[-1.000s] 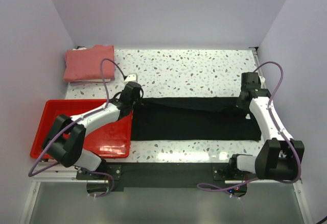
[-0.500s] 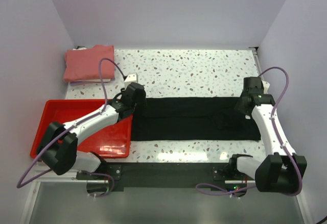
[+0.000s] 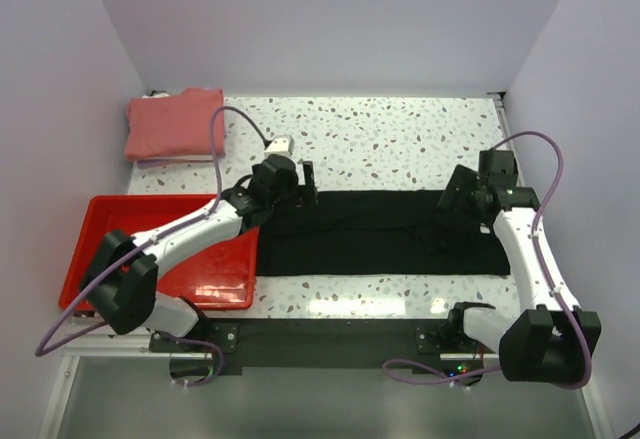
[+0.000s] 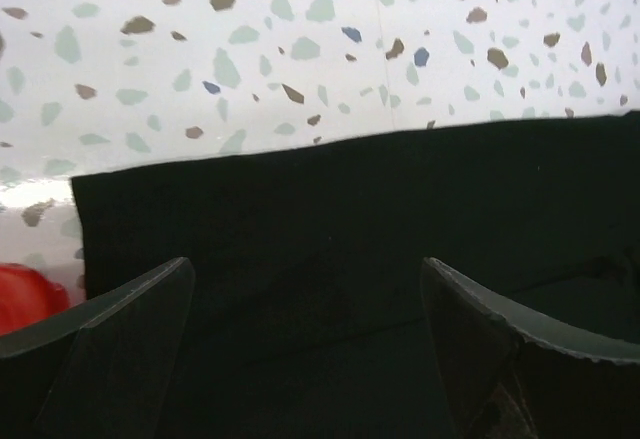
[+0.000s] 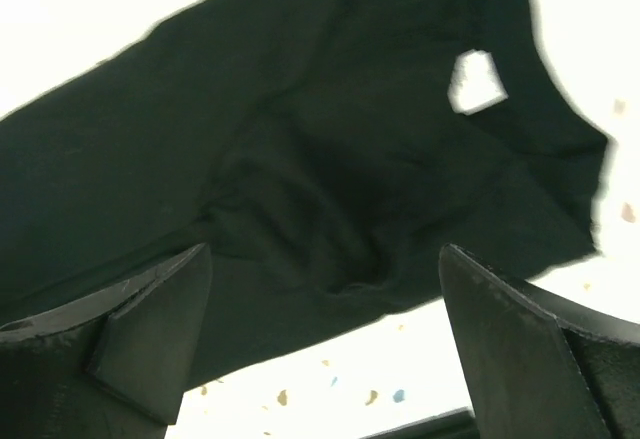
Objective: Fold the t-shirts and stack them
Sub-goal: Fold the tshirt
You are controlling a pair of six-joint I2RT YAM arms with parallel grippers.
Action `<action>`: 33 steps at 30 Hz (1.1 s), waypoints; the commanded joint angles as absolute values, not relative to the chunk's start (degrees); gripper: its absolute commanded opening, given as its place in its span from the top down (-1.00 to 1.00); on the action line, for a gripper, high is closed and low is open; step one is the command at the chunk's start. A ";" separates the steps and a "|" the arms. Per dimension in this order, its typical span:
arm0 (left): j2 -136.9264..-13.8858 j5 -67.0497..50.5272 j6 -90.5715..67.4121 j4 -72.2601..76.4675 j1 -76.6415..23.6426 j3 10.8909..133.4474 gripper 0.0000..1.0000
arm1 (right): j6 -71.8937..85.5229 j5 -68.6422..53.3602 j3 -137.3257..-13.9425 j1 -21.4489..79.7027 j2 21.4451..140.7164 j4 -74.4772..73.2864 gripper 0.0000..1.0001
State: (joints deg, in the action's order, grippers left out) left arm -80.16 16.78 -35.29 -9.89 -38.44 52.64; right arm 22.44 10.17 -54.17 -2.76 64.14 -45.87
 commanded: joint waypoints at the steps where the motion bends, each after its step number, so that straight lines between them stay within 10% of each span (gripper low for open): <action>1: -84.10 11.61 -34.27 -6.15 -39.46 54.58 -1.00 | 22.59 -1.47 -52.31 -3.08 66.00 -39.82 -0.98; 23: -91.14 15.46 -37.00 -9.67 -40.87 52.03 -1.00 | 28.21 -3.86 -36.39 -6.94 70.93 -36.74 -0.98; 33: -90.00 18.02 -36.83 -10.81 -40.96 52.12 -1.00 | 24.44 -4.82 -47.62 -6.94 64.34 -46.23 -0.98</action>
State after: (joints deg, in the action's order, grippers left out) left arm -92.14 16.05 -36.42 -11.40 -40.69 52.23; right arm 26.50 -1.56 -42.57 -6.83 67.48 -43.00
